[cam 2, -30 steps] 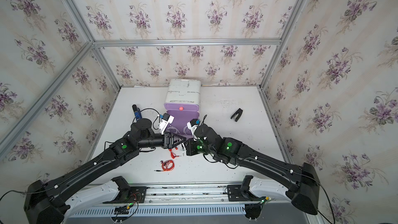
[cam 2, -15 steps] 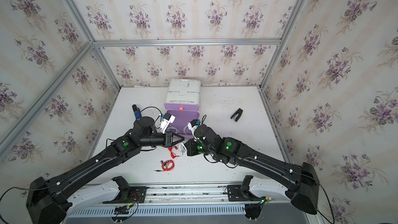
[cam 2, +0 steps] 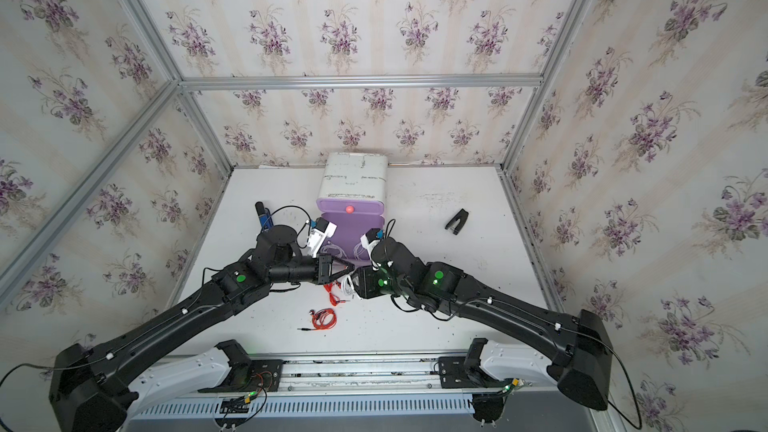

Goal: Place the wired earphones into the drawer by color
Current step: Pick up the wired earphones from the center of the board, then place the wired earphones in the drawer.

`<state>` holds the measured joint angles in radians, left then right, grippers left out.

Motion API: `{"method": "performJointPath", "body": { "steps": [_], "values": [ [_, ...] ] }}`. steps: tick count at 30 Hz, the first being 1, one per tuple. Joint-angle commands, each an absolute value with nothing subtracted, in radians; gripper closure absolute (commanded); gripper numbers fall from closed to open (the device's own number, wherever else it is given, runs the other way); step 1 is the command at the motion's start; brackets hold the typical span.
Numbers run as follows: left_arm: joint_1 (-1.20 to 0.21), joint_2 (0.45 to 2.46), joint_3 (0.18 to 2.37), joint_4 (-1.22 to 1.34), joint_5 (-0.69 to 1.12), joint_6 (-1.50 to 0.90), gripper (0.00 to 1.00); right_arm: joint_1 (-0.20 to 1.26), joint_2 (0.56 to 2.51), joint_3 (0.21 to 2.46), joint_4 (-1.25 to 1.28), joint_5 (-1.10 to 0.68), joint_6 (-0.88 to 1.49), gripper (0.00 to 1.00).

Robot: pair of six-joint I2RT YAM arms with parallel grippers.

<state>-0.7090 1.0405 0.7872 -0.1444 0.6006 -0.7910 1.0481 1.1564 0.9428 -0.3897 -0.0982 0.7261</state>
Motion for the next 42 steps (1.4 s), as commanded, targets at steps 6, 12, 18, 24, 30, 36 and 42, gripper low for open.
{"method": "performJointPath", "body": {
  "steps": [6, 12, 18, 24, 30, 36, 42],
  "values": [
    [-0.692, 1.026, 0.828, -0.203, 0.569, -0.742, 1.00, 1.037, 1.109, 0.956, -0.415, -0.029, 0.718, 0.41],
    [-0.630, 1.058, 0.914, -0.265, 0.572, -0.683, 1.00, 0.993, 1.049, 0.948, -0.457, -0.001, 0.724, 0.40],
    [-0.556, 1.141, 1.011, -0.273, 0.592, -0.618, 1.00, 0.960, 1.005, 0.942, -0.484, 0.004, 0.723, 0.40],
    [-0.524, 1.262, 1.095, -0.261, 0.580, -0.548, 1.00, 0.950, 1.002, 0.933, -0.489, 0.006, 0.722, 0.40],
    [-0.495, 1.349, 1.103, -0.210, 0.582, -0.505, 1.00, 0.932, 0.999, 0.925, -0.486, 0.000, 0.712, 0.40],
    [-0.470, 1.395, 1.059, -0.141, 0.545, -0.472, 1.00, 0.913, 1.002, 0.911, -0.468, -0.022, 0.703, 0.39],
    [-0.449, 1.457, 1.043, -0.097, 0.540, -0.457, 1.00, 0.905, 1.013, 0.903, -0.462, -0.029, 0.695, 0.39]
  ]
}}
